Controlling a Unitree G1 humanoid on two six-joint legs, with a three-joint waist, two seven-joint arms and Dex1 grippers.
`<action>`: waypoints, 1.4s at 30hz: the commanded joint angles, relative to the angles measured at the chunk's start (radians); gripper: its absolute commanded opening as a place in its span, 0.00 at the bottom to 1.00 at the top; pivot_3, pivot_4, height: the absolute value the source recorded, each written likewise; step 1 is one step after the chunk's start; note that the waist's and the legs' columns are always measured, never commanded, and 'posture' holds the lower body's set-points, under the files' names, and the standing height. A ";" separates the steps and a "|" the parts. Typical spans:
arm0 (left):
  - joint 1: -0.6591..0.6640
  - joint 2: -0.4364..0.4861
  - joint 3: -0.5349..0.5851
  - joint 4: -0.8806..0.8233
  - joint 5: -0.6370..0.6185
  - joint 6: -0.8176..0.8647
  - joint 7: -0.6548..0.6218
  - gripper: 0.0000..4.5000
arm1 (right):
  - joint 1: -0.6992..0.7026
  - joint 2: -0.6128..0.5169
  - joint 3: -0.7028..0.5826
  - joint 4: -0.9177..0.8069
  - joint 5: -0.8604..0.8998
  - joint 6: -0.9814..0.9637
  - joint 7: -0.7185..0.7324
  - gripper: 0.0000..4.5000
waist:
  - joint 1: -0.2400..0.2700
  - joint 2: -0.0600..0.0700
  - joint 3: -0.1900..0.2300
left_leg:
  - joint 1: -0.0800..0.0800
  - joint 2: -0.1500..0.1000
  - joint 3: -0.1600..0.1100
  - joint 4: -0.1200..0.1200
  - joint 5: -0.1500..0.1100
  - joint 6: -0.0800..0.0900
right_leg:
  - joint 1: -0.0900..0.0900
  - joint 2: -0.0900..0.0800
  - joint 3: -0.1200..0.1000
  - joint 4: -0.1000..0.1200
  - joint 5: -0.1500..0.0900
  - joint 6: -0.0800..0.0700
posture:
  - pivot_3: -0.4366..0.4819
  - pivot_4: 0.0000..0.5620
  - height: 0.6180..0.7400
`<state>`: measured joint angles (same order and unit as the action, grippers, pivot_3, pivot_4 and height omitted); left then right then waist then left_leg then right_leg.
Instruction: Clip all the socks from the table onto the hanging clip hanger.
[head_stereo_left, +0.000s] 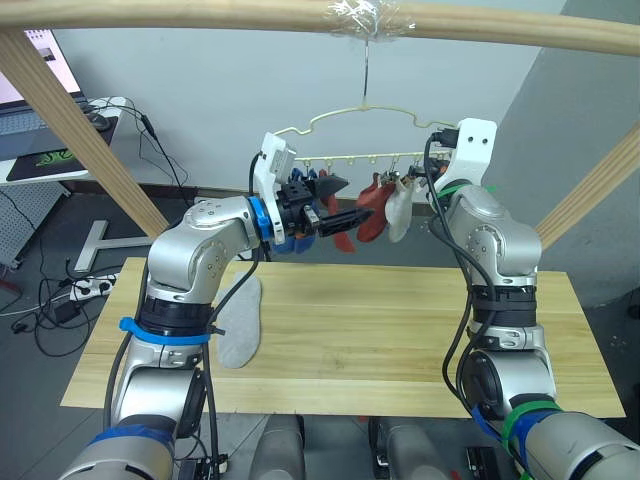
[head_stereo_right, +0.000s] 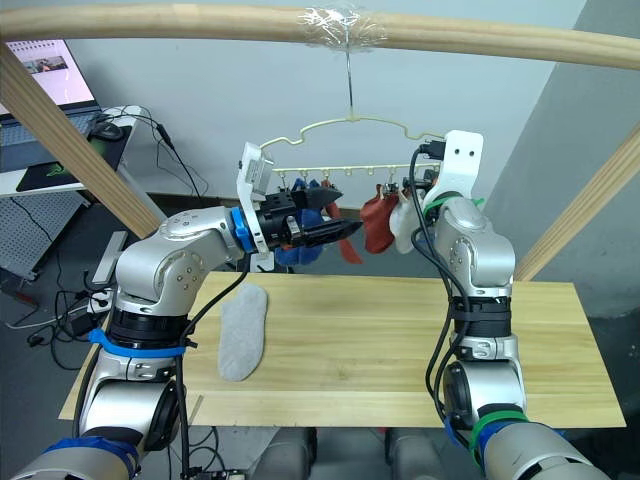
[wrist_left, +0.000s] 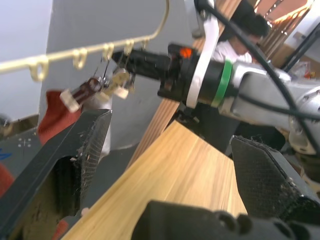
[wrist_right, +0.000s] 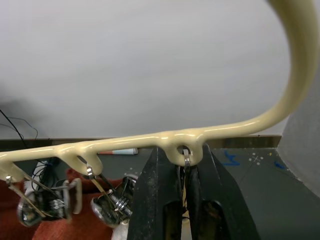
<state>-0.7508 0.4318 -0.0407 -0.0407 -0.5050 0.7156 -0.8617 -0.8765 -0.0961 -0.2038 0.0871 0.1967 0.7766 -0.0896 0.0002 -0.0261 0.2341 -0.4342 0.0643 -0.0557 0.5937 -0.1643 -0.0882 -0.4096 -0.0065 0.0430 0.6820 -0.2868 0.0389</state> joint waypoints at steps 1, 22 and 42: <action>0.033 0.024 -0.014 -0.028 0.039 -0.021 0.024 0.97 | -0.018 -0.011 -0.008 -0.023 -0.002 -0.014 -0.007 0.00 | 0.000 0.000 0.000 | 0.000 0.000 0.000 0.000 0.000 0.000 | 0.000 0.000 0.000 0.000 0.000 0.000 | 0.62 0.37 1.00; 0.227 0.160 -0.017 0.577 0.385 -0.411 0.132 0.98 | -0.010 -0.014 0.004 -0.063 0.019 0.026 0.005 0.00 | 0.004 0.000 0.000 | 0.000 0.000 0.000 -0.001 0.000 0.000 | -0.001 0.000 0.000 0.000 0.000 0.000 | 0.61 0.37 1.00; 0.152 0.137 -0.057 0.897 0.514 -0.506 0.142 0.98 | -0.003 -0.018 0.001 -0.099 0.019 0.055 0.004 0.00 | 0.000 0.000 0.000 | 0.000 0.000 0.001 -0.001 0.000 0.000 | -0.001 0.000 0.000 0.001 0.000 0.000 | 0.59 0.37 1.00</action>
<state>-0.6031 0.5732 -0.0830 0.8338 -0.0159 0.2065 -0.7147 -0.8718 -0.1051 -0.1955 0.0404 0.2114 0.8407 -0.0884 0.0005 -0.0260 0.2341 -0.4339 0.0646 -0.0550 0.5928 -0.1643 -0.0881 -0.4106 -0.0065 0.0430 0.6828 -0.2868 0.0388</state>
